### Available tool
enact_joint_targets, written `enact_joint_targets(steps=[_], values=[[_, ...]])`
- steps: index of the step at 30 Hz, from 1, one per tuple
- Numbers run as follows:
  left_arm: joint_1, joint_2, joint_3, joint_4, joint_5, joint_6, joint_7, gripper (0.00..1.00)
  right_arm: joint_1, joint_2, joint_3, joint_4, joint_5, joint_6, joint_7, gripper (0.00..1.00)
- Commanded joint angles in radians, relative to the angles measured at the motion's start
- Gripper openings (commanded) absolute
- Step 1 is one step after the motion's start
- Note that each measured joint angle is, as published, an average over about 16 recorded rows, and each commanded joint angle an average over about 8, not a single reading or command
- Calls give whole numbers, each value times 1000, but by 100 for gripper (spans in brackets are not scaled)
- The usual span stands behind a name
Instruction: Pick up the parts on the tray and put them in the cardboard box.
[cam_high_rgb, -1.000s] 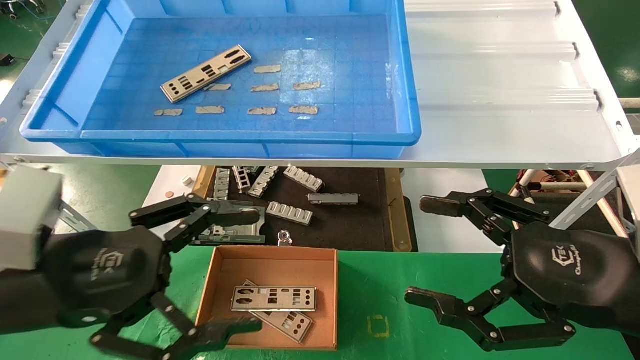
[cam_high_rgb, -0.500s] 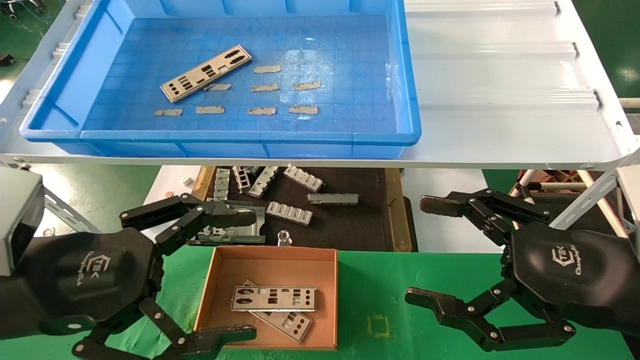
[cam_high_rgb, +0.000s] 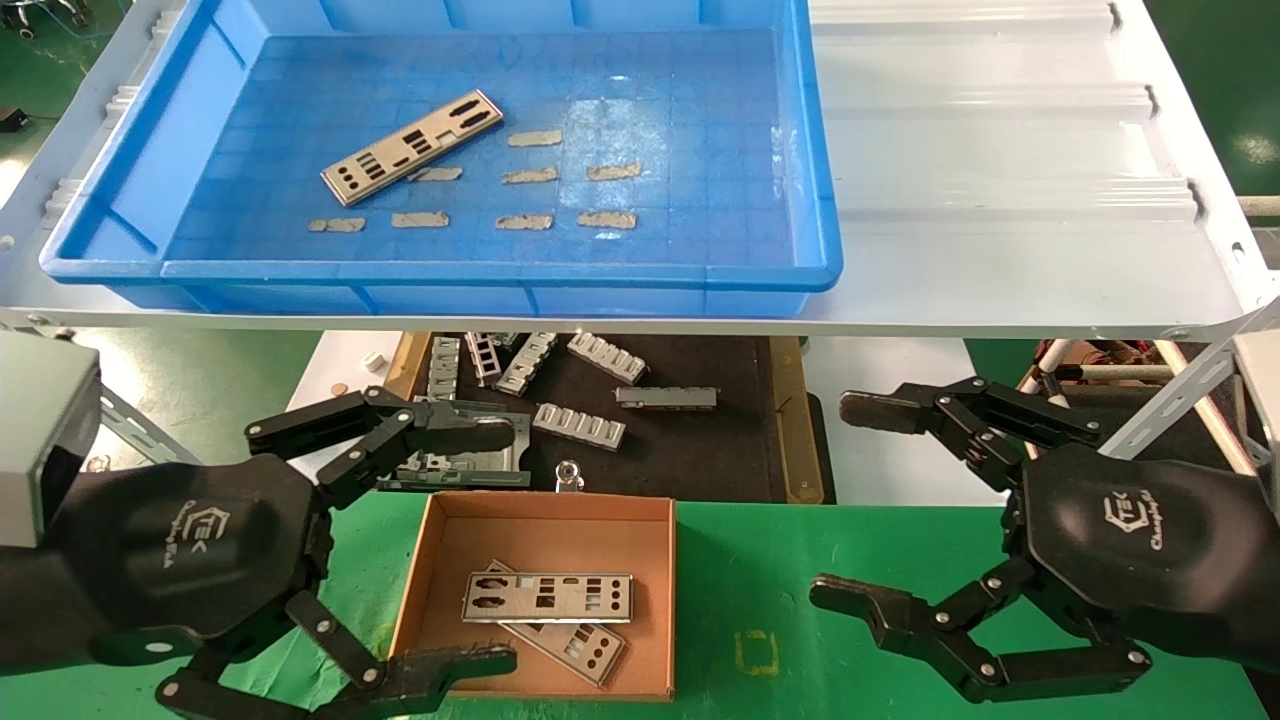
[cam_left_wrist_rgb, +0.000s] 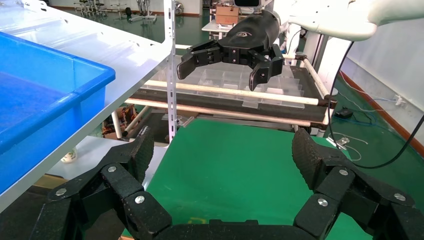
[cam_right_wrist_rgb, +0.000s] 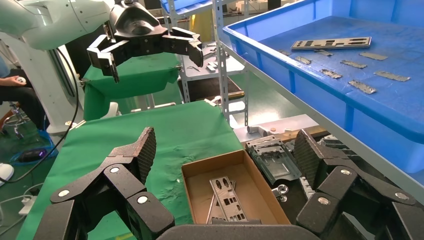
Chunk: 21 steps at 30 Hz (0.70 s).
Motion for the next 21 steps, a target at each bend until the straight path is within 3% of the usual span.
enact_joint_targets(steps=[1,21], values=[[0,0,1,1,1,0,0,100,0,0,0,0,0,0,0,100],[-2,1,3,2,3,-2,1,100,0,0,0,0,0,0,0,100]])
